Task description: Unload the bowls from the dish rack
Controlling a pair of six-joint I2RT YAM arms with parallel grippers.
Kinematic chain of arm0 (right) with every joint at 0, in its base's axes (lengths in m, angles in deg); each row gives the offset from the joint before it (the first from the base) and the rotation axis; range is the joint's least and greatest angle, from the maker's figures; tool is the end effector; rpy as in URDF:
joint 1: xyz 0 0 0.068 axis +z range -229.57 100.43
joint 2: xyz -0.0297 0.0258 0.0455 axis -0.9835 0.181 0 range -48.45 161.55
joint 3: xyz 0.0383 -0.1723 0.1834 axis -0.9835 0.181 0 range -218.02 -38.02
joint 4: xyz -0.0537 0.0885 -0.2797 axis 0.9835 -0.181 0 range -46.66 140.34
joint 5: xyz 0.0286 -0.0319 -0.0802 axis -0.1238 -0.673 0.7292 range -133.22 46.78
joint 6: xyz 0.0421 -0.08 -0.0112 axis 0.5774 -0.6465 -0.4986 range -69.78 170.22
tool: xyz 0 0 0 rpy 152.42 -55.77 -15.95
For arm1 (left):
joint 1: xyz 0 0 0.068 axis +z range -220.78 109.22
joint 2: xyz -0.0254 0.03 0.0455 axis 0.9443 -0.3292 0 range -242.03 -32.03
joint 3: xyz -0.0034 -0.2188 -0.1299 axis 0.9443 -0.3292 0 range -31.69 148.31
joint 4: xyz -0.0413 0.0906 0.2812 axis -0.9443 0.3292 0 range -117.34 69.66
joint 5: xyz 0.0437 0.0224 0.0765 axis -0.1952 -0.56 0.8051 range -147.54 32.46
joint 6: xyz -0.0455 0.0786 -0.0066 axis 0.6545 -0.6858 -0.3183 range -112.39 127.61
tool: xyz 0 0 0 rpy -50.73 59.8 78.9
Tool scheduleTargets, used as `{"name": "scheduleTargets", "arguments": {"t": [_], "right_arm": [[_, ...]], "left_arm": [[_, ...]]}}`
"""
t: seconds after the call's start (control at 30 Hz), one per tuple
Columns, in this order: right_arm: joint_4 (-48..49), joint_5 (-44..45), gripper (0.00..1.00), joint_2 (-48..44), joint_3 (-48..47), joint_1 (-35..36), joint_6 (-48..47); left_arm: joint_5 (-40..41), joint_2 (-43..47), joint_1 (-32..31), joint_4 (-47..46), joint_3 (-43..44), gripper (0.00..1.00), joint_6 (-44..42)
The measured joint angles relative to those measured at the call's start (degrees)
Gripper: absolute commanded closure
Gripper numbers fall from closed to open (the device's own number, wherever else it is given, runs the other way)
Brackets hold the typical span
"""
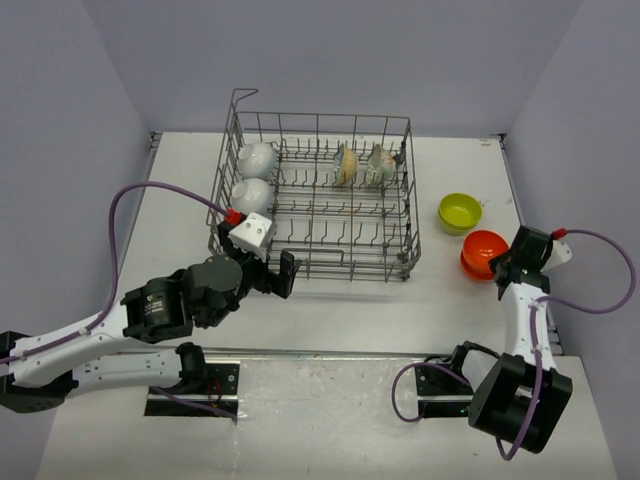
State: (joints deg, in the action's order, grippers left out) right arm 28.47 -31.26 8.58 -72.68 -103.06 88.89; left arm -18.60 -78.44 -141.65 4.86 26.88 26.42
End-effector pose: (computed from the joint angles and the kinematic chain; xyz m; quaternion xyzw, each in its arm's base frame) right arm 0.2521 -0.1281 0.1592 0.5078 0.7639 -0.0441 0.3959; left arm 0.1288 -0.2149 0.3624 0.1673 0.7780 -0.1875 0.5758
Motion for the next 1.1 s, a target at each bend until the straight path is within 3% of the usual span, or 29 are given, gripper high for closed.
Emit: {"name": "scheduleTargets", "arguments": {"t": [0.23,0.33,0.37,0.5,0.73,0.77,0.8,0.83,1.0,1.1], "right_arm": [[1.4,0.0,0.94,2.0,2.5,-0.2,0.5],[2.1,0.0,0.85,2.4,3.2,-0.3,1.0],[2.3,0.0,0.76,2.3,3.2,-0.3,1.1],[3.0,-0.4,0.57,1.3,3.3,-0.4,1.6],[3.1,-1.7,0.34,-1.8,3.3,-0.5,2.0],[2.9,-2.2,0.24,-2.7,3.3,-0.5,2.0],[2.7,-2.5,0.22,-3.6,3.3,-0.5,2.1],[2.5,-2.6,0.09,-4.5,3.3,-0.5,2.1],[0.3,-3.0,0.07,-7.1,1.2,-0.5,1.9],[-1.5,-4.3,0.07,-9.1,-0.5,-0.5,1.8]], "left_arm": [[-1.5,0.4,0.0,-0.4,0.0,0.00,-0.3],[-1.9,0.6,0.0,-0.4,0.0,0.00,-0.3],[-2.1,0.6,0.0,-0.5,0.0,0.00,-0.3],[-3.0,0.7,0.0,-1.4,-0.1,0.00,-0.3],[-3.9,-0.7,0.0,-1.9,-0.1,0.00,0.2],[-3.8,-1.1,0.0,-1.9,-0.1,0.00,0.5],[-3.5,-1.6,0.0,-1.9,-0.1,0.00,1.0],[-3.2,-2.2,0.0,-2.1,-0.1,0.00,1.7],[-1.7,-6.6,0.9,-3.8,-0.1,0.00,3.9],[-4.1,-10.1,5.6,-6.0,0.0,0.00,5.2]]}}
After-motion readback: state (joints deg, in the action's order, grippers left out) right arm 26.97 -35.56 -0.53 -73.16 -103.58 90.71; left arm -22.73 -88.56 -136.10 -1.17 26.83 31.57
